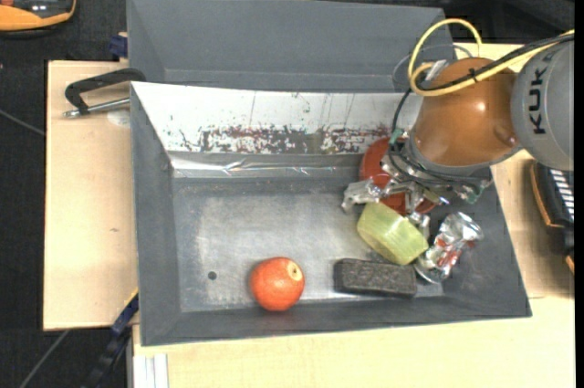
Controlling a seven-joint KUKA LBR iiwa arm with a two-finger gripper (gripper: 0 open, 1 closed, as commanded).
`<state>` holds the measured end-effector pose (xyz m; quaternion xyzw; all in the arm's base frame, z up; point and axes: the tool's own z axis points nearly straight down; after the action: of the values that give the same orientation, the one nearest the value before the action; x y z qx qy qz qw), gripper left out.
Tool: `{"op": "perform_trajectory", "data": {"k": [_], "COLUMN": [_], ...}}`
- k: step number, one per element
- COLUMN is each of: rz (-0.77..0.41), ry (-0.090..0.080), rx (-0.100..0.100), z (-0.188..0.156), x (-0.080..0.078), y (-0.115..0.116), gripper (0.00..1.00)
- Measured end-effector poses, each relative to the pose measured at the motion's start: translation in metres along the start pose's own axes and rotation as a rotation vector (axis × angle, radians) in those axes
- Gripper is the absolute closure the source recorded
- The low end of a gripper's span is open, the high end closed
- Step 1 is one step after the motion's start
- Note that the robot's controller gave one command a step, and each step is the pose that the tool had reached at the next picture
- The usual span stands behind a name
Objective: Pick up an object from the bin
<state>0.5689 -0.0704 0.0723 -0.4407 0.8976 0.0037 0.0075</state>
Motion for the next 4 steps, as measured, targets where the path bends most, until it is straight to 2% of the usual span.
{"op": "perform_trajectory", "data": {"k": [1, 2, 3, 4], "rz": [0.093, 0.095, 0.156, 0.159], "ry": [-0.004, -0.007, -0.015, -0.012], "rx": [0.000, 0.004, 0.006, 0.006], "z": [0.001, -0.001, -0.024, -0.023], "x": [-0.007, -0.007, -0.051, -0.049], "y": [0.024, 0.022, 0.008, 0.008], "gripper": [0.00, 1.00, 1.00, 0.00]}}
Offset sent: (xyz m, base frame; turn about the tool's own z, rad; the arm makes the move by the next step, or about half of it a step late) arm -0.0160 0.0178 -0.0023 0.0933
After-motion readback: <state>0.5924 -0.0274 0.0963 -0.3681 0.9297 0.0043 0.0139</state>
